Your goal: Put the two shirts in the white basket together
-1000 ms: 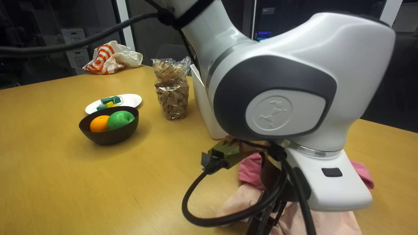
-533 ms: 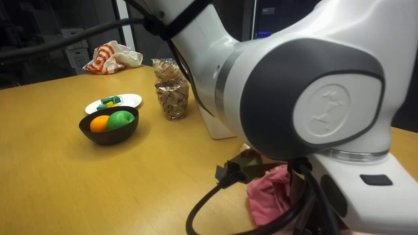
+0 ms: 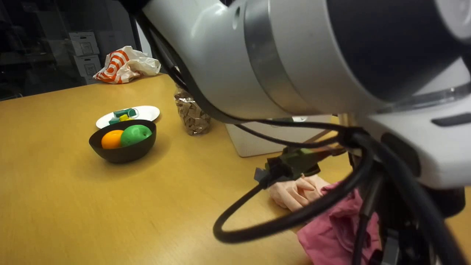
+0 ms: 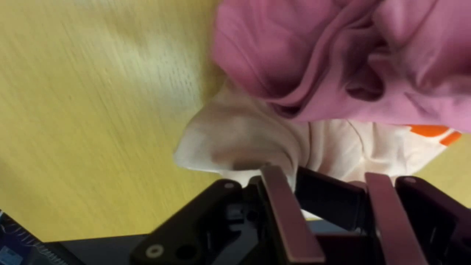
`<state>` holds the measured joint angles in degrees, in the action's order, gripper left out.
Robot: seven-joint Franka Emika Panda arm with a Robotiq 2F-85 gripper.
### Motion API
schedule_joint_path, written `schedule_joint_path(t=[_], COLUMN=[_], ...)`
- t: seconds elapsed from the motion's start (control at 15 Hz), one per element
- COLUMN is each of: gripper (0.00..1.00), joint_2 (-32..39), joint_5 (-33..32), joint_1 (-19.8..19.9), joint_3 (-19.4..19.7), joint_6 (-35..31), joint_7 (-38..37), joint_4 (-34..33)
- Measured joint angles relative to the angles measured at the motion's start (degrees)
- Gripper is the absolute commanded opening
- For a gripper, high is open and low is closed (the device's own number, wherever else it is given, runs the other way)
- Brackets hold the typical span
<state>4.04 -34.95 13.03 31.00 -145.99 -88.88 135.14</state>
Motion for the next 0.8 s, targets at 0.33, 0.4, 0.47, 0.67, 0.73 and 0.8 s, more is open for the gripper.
schedule_joint_path(t=[0.33, 0.4, 0.47, 0.67, 0.73, 0.8], gripper=[0.05, 0.05, 0.05, 0.04, 0.05, 0.05], joint_2=[-7.22, -8.54, -9.65, -11.34, -11.37, -11.26], joint_5=[-12.48, -13.70, -14.57, -15.19, -14.70, -13.92], joint_1=[0.58, 0.66, 0.68, 0.57, 0.43, 0.28], joint_3=[-5.65, -7.11, -8.60, -12.78, -13.87, -14.82], joint_6=[-0.24, -0.67, -1.38, -4.70, -6.27, -8.01], joint_7=[-7.23, -7.29, -7.24, -4.94, -3.42, -1.58], joint_4=[-0.06, 0.08, 0.32, 1.43, 2.05, 2.82])
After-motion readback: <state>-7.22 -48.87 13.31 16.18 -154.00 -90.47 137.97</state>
